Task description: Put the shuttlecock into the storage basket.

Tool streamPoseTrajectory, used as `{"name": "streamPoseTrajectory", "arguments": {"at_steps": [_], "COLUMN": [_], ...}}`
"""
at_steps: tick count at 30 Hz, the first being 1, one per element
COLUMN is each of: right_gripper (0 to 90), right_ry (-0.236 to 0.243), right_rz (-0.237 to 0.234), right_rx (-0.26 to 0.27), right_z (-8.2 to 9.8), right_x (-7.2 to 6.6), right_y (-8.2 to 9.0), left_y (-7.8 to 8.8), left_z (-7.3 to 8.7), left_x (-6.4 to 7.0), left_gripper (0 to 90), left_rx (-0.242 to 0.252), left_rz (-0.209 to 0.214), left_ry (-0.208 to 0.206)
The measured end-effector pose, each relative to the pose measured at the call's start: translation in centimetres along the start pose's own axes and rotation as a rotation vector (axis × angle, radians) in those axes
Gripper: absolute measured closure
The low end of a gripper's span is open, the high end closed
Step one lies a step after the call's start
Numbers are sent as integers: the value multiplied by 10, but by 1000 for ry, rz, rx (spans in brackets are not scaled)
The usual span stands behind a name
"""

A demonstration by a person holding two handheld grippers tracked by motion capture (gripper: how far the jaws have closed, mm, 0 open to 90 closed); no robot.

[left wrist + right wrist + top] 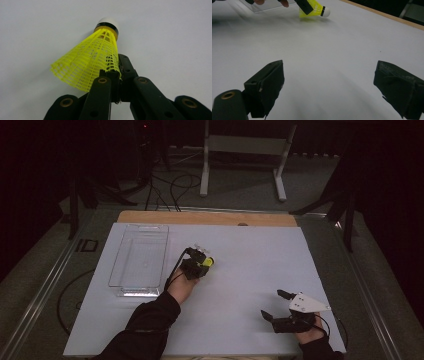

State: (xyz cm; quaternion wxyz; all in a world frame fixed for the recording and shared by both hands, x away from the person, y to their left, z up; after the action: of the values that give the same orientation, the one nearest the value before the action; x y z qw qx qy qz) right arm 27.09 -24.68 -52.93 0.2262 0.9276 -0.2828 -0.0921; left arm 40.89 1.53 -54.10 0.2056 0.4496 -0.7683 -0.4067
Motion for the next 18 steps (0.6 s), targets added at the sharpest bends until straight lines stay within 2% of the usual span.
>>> {"name": "streamPoseTrajectory", "arguments": {"at_steps": [9,18], "right_gripper": [96,96], "right_ry": [1,0], "right_rz": [5,7], "right_rx": [1,-1], "right_z": [0,0], "right_x": [0,0], "right_y": [0,0], "left_y": [19,41], "left_z": [-11,-21], "left_x": [5,3], "left_gripper": [896,897], "left_rx": [30,56], "left_rz": [0,5], "left_ry": [-49,-62]}}
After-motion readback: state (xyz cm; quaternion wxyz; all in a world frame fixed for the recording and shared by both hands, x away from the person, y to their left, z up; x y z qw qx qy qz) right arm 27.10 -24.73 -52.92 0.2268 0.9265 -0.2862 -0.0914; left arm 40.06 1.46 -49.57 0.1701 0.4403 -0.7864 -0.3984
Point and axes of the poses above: each handheld gripper's, and its own axes: y roughly backward along the jaws, z roughly out of its underside, x roughly to its right, the point moved 6 cm from there along -y, roughly forward along the jaws, and after that the axes turned 10 degrees about -z, right-handed, at the moved point
